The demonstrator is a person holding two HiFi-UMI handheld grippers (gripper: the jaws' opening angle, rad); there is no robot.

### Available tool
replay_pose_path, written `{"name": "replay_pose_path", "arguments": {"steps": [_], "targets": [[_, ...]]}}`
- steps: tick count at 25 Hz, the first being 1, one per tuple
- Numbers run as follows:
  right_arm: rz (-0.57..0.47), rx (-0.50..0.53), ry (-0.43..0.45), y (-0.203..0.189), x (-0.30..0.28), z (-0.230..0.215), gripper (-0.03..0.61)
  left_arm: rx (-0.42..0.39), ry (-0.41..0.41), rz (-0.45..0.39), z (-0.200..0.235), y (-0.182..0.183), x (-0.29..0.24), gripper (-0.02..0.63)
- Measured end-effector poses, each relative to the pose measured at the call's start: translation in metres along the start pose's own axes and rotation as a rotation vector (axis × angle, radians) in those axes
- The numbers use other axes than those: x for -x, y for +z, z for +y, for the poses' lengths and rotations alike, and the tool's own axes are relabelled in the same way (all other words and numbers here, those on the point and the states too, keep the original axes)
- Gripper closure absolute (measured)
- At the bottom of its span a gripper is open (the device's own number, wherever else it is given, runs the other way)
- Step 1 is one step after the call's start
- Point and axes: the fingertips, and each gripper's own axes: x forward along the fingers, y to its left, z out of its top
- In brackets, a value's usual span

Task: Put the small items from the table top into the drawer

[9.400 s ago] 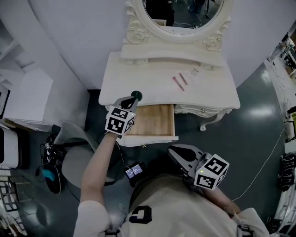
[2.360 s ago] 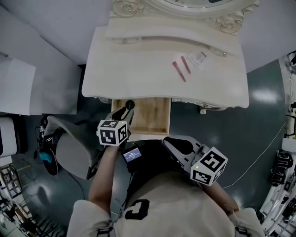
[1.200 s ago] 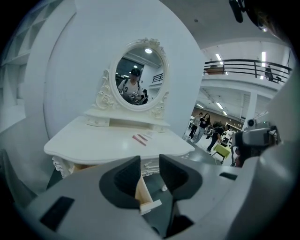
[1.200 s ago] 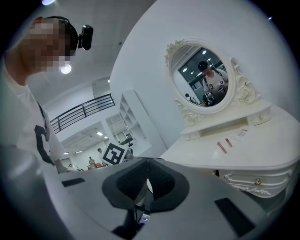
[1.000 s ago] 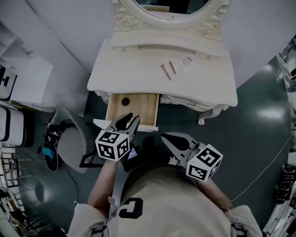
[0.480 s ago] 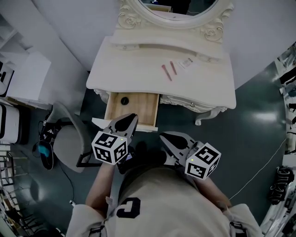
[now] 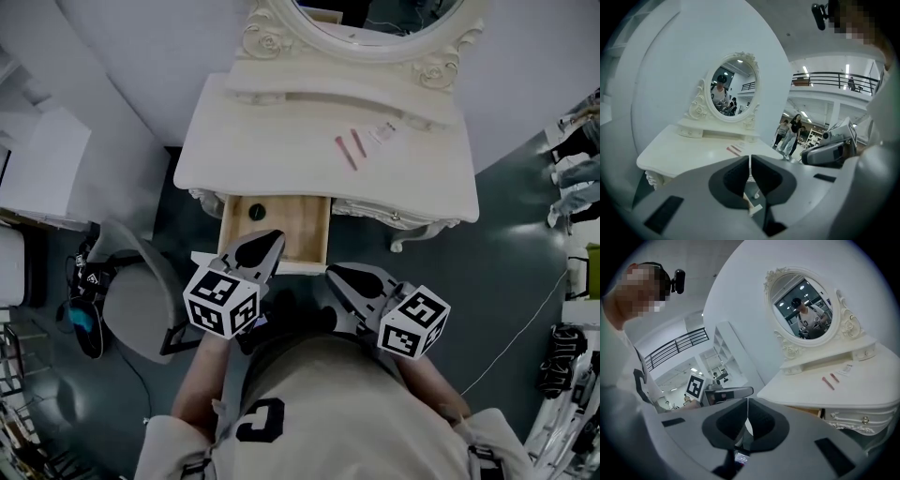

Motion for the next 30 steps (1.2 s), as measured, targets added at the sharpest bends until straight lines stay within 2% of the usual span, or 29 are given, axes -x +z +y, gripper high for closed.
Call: {"name": "replay_pose_path", "arguments": {"steps": [9, 19, 24, 30], "targets": [[0.006, 0.026, -0.070, 0.012, -0.030, -0.007, 0.551, -0.011, -0.088, -0.005, 0.015, 0.010, 0.004, 0.546], [0.009, 0.075, -0.191, 0.040, -0.036, -0.059, 0.551, -0.016, -0.178, 0.020, 0.012, 0.013, -0.008, 0.546], [0.047, 0.126, -0.243, 0.048, -0.038, -0.101, 0.551, -0.017, -0.183, 0.035, 0.006, 0.013, -0.021, 0.546], [0.114, 0.163, -0.283, 0.051, -0.044, -0.170, 0.549, -0.005, -0.132, 0.056, 0.008, 0.018, -0.049, 0.546]]}}
